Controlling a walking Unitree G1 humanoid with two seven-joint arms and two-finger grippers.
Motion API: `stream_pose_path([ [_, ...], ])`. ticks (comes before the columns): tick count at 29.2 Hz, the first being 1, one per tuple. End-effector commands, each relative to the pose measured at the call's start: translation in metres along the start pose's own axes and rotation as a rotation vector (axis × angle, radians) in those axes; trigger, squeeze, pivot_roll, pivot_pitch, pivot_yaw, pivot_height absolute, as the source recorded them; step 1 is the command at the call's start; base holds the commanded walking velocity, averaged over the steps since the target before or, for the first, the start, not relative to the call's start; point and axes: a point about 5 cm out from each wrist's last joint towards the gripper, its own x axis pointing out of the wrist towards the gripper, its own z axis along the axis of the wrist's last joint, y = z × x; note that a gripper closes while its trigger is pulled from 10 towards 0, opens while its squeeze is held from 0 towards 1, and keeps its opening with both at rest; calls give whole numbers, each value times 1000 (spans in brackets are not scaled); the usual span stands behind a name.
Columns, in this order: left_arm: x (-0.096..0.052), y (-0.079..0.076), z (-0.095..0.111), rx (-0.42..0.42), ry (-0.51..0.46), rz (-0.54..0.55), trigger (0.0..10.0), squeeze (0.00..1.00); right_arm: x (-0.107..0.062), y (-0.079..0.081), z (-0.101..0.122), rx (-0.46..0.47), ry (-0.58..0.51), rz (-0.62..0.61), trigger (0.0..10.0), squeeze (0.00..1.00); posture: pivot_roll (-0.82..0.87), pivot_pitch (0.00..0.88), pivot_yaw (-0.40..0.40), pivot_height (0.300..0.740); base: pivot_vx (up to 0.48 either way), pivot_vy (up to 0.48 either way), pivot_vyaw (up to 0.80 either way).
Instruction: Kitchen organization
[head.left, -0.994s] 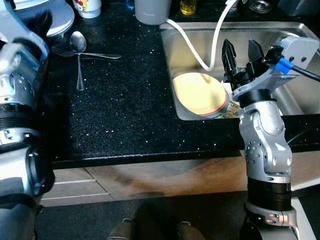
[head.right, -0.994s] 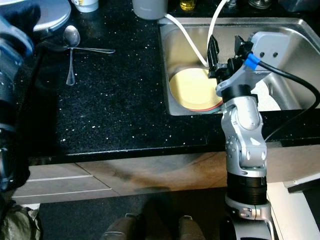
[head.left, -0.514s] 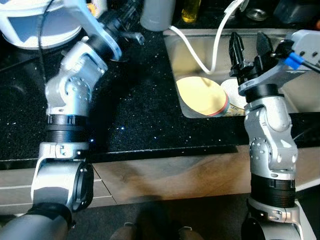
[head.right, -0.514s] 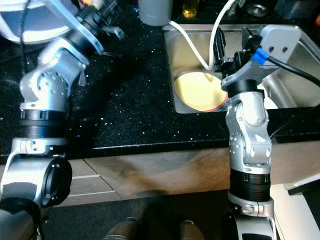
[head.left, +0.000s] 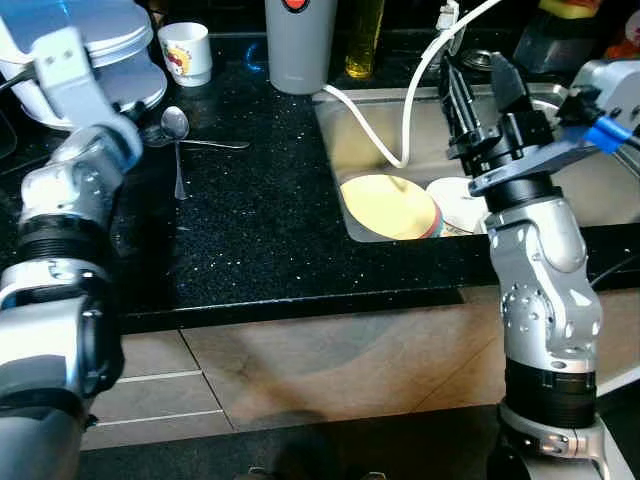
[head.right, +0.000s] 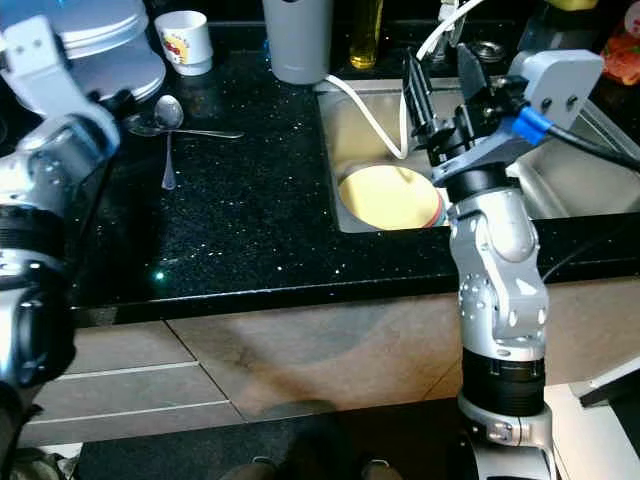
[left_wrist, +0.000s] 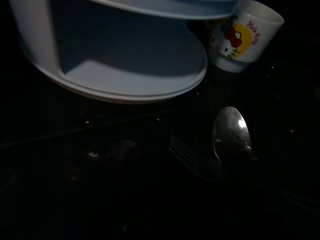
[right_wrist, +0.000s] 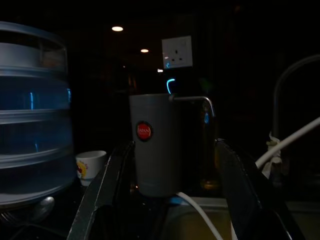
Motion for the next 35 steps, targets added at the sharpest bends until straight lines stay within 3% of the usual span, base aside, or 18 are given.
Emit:
stream_pose_path([
  [1, 0, 9, 2, 6, 1, 39, 10000, 1000, -3, 1, 3, -4, -10, 0, 10000, 0, 7, 64, 28, 740, 0, 0, 0],
  [3, 1, 14, -1, -3, 20, 63, 10000, 1000, -4, 1, 4, -1, -8, -1, 10000, 0, 2, 70, 31, 740, 0, 0, 0],
  [4, 1, 18, -5, -3, 39, 87, 10000, 0, -6, 1, 4, 2, -4, -4, 10000, 0, 2, 80, 36, 740, 0, 0, 0],
  [14, 6, 12, -13, 10, 87, 69, 10000, 0, -14, 5, 6, 9, 1, -19, 10000, 0, 14, 144, 62, 740, 0, 0, 0],
  [27, 7, 7, 9, 29, 23, 51, 10000, 0, -23, 5, 9, -18, 7, -107, 10000, 0, 49, 255, 79, 740, 0, 0, 0],
  [28, 7, 8, 14, 39, 11, 47, 10000, 0, -26, 6, 12, -19, 8, -121, 10000, 0, 67, 319, 88, 740, 0, 0, 0],
  [35, 7, 9, 21, 56, -7, 57, 10000, 0, -35, 6, 13, -14, 34, -153, 10000, 0, 75, 385, 100, 740, 0, 0, 0],
])
